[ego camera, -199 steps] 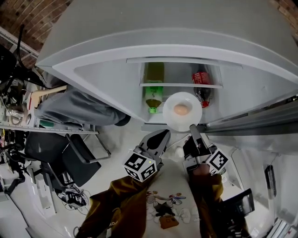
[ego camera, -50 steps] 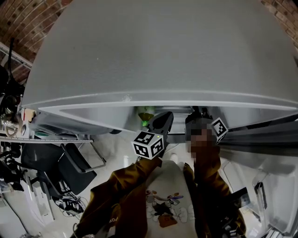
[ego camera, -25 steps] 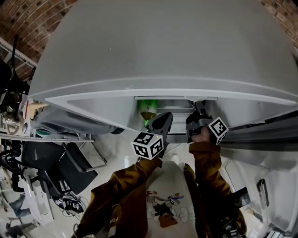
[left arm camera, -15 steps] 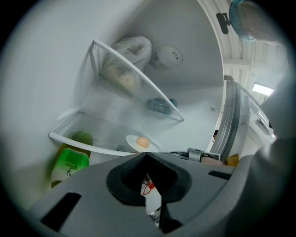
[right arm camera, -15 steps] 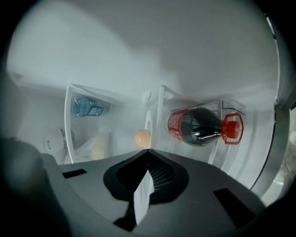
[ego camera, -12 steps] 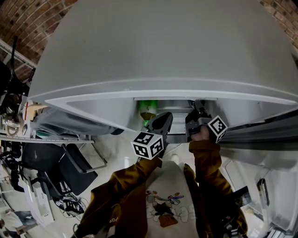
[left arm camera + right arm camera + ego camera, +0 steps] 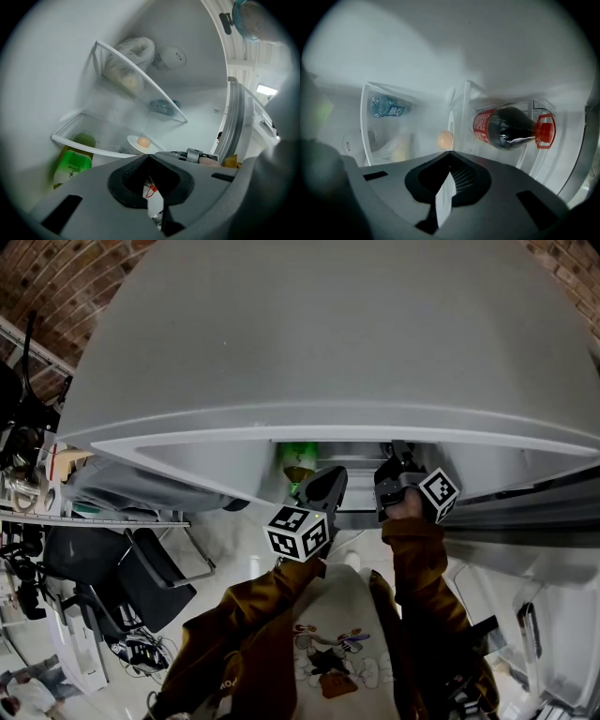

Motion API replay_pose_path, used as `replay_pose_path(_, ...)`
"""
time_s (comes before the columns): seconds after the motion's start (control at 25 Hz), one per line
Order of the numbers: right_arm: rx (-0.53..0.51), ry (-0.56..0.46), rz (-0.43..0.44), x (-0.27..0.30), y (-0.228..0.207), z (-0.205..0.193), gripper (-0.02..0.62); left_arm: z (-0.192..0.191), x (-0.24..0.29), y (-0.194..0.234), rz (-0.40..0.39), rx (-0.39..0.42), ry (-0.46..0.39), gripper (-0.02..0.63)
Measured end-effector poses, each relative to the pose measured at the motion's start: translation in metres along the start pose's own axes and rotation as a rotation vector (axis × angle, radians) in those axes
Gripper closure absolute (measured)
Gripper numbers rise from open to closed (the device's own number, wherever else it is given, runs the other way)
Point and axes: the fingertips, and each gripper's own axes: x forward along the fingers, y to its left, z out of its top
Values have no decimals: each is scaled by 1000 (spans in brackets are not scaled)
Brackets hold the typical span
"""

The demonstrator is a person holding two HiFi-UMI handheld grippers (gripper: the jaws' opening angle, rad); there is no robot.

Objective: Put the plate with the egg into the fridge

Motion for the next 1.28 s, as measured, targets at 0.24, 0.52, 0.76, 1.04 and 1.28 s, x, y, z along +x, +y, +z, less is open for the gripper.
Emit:
replay_pose_path(0.24, -11, 5, 3, 8, 2, 0, 589, 1, 0, 2, 2, 1, 0, 598)
replay_pose_path(0.52, -20, 9, 16, 8, 8, -1, 589, 3, 1, 2, 0, 1, -3, 598)
replay_pose_path(0.76, -102, 16, 60, 3, 28, -5, 589, 3, 0, 1, -3, -2, -9, 598)
replay_pose_path(1.04, -258, 15, 91, -6, 46, -12, 588, 2, -6, -2, -4, 0, -19, 598)
replay_pose_path(1.28, -388, 18, 101, -14, 56, -19, 589, 2, -12, -5, -2, 5, -28, 598)
